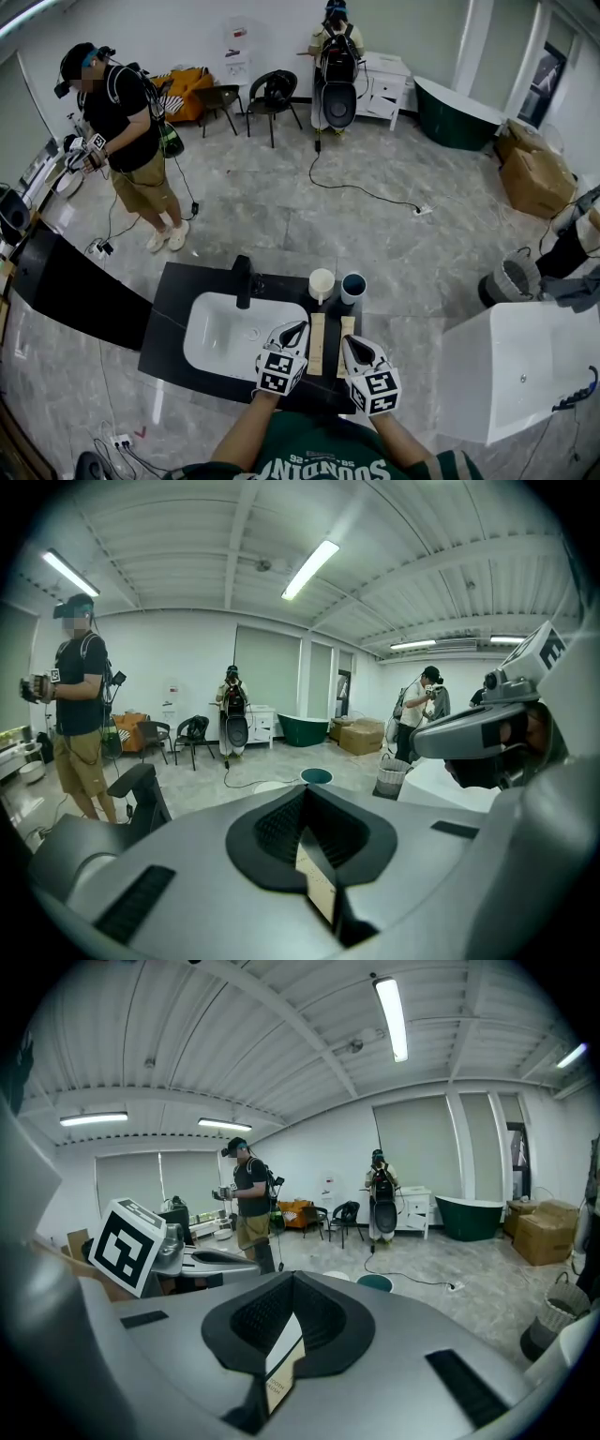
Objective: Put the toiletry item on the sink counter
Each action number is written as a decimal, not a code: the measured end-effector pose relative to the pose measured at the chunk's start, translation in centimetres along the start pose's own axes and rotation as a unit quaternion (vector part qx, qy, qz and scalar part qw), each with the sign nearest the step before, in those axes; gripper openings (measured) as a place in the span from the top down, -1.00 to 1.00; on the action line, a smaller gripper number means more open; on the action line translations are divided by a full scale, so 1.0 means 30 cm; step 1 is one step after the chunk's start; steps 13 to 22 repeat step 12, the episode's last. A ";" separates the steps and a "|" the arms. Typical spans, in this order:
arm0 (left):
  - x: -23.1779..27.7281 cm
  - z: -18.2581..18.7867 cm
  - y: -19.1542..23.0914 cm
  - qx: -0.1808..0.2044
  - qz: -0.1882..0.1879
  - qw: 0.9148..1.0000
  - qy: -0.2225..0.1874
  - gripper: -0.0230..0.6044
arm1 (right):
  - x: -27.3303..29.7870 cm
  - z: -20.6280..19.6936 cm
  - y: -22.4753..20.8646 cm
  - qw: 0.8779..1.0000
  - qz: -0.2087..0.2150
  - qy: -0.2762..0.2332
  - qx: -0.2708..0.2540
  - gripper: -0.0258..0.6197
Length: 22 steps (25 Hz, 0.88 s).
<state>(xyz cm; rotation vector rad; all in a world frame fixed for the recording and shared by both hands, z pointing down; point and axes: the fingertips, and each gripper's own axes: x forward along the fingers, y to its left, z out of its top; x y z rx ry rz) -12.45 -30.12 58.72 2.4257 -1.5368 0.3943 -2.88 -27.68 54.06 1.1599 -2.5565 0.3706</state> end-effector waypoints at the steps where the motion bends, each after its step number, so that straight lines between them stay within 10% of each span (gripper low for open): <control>1: 0.003 -0.005 0.000 -0.001 -0.002 1.000 0.002 0.89 | 0.002 -0.002 -0.003 1.000 0.000 0.001 0.001 0.80; 22: 0.039 -0.056 -0.006 -0.009 -0.021 1.000 0.018 0.89 | 0.022 -0.014 -0.047 1.000 -0.009 0.004 0.007 0.80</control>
